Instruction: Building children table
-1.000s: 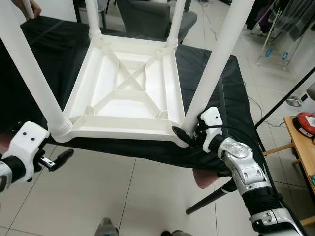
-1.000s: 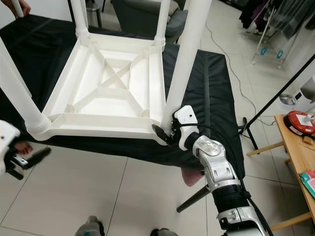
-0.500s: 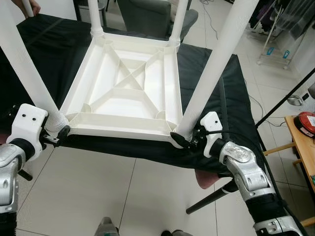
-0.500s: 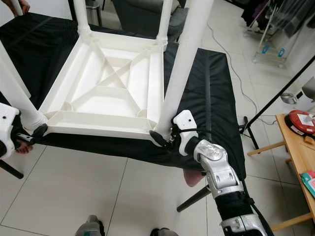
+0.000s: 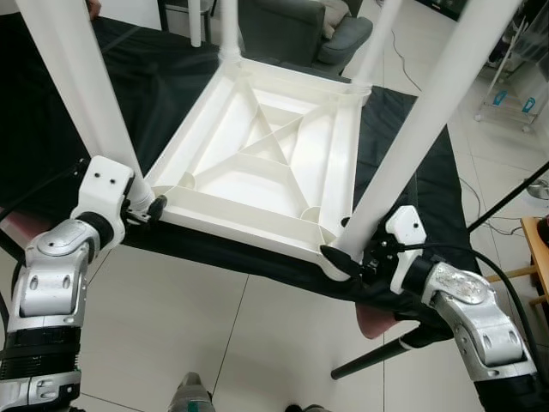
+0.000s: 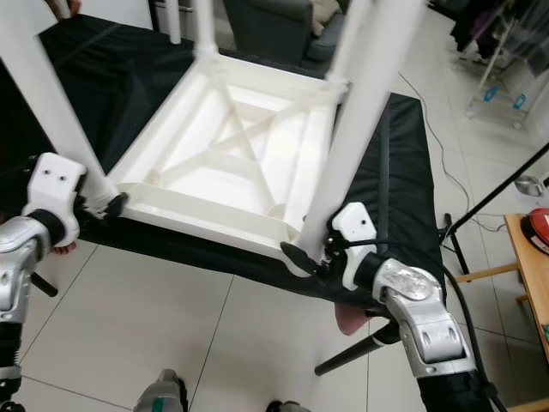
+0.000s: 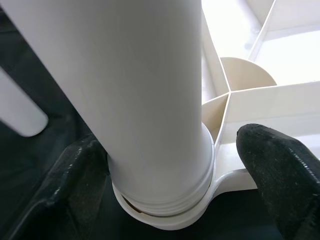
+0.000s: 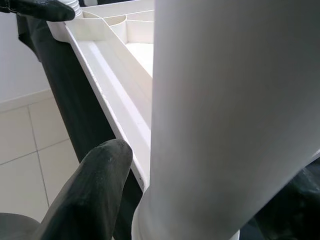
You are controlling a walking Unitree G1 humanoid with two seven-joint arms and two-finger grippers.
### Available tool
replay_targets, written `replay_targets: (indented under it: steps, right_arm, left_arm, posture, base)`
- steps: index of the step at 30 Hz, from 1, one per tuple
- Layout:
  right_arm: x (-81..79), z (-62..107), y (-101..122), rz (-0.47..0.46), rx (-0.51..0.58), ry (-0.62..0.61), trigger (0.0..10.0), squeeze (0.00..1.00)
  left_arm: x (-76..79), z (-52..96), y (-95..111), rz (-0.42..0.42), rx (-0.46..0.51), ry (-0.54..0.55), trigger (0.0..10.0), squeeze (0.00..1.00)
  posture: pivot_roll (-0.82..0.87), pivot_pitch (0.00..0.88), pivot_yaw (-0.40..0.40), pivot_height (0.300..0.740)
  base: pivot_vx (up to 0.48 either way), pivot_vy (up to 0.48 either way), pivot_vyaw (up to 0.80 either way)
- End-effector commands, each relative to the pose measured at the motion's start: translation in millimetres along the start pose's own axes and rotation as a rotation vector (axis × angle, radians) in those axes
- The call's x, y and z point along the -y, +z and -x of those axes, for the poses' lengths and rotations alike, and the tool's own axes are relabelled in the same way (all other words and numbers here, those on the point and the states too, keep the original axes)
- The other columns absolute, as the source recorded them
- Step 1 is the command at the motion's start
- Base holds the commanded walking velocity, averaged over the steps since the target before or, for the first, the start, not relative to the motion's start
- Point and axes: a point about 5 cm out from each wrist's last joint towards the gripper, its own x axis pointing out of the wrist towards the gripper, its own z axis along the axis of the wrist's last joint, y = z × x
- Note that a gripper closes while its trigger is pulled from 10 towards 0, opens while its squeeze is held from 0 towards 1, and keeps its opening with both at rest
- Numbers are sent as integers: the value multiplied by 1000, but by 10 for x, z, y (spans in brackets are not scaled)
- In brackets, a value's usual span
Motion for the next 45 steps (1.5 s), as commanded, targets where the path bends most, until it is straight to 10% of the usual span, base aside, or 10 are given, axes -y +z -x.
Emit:
replay_targets:
  steps: [1, 10, 20, 25, 40, 41, 45]
  right_arm:
    - [-133, -61, 112, 15, 48, 75, 10000, 0]
    - [30, -32, 1, 21, -26, -98, 10000, 0]
    - [-269, -218, -31, -36, -2, 1, 10000, 0]
    - [-172, -193, -97, -11, -34, -75, 10000, 0]
    - [-70, -116, -76, -19, -20, -70, 10000, 0]
    - [-64, -116, -69, -16, -18, -68, 10000, 0]
    - [-66, -116, -58, -11, -16, -61, 10000, 0]
  left_arm:
    - [509, -231, 201, -19, 108, -248, 10000, 0]
    - [761, -555, 407, 5, 168, -250, 10000, 0]
    - [597, -728, 508, -1, 175, -92, 10000, 0]
    - [198, -423, 113, -97, 32, 30, 10000, 0]
    - [-105, 108, 91, -66, 96, 125, 10000, 0]
    - [-103, 142, 86, -99, 90, 112, 10000, 878]
    - [195, 212, 163, -191, 103, -157, 10000, 1000]
  posture:
    - [181, 121, -66, 740]
    - [169, 121, -57, 740]
    - [167, 114, -55, 740]
    - [177, 117, -52, 740]
    - [211, 124, -70, 740]
    - [212, 126, -70, 740]
    - [211, 128, -69, 740]
  base:
    - [0, 0, 0]
    - [0, 0, 0]
    - [0, 0, 0]
    - [0, 0, 0]
    - [0, 0, 0]
    - [0, 0, 0]
    - [0, 0, 0]
